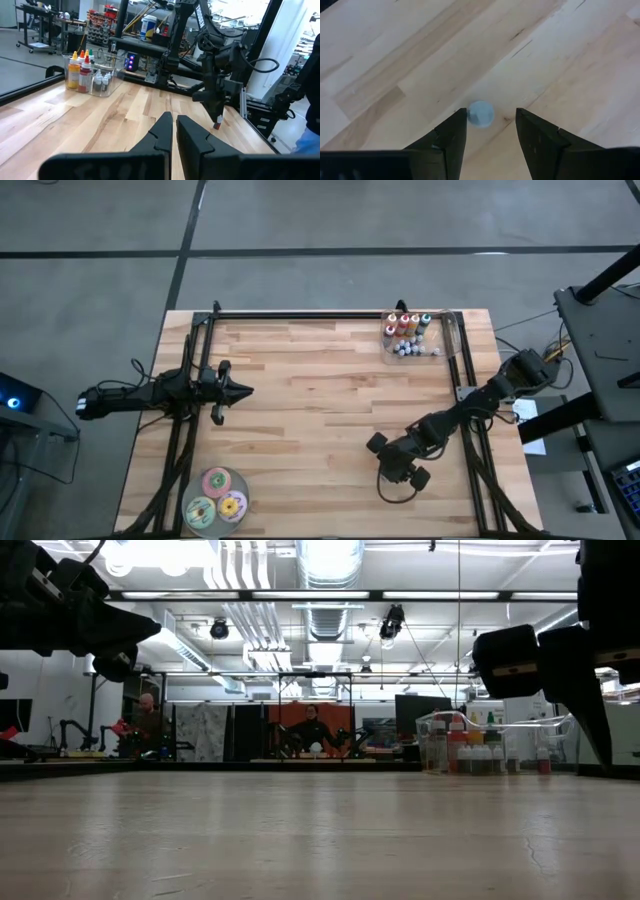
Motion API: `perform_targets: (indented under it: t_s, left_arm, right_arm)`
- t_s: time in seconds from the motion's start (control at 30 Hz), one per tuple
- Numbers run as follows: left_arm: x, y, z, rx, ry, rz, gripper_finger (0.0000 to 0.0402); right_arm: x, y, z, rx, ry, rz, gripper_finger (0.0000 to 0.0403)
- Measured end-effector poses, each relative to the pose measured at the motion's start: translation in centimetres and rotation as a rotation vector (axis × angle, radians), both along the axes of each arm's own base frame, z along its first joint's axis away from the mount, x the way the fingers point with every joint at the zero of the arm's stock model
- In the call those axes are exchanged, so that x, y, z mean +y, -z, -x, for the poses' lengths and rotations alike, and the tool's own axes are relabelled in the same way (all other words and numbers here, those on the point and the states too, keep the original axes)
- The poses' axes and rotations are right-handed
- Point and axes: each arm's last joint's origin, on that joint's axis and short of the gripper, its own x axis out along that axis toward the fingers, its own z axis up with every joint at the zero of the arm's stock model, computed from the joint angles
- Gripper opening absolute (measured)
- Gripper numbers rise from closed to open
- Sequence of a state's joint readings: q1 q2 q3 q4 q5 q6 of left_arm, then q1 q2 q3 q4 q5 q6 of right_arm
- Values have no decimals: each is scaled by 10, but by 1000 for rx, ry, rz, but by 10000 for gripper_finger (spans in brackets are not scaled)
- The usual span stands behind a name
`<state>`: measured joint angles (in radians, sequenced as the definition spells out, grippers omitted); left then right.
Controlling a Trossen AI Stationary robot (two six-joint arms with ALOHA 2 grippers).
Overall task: Pick & Place food coloring
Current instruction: Put small red food coloring bottle into the bin
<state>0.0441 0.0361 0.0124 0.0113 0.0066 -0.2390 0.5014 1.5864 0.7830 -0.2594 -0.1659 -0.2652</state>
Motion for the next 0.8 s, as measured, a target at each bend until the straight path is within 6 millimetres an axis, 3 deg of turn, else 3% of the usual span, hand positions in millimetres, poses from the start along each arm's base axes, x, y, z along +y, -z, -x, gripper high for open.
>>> perform_targets:
  t_s: [0.8]
  left_arm:
    - [0, 0, 0, 1, 0, 0, 0]
  right_arm:
    - [2, -1, 1, 38, -26, -79, 135]
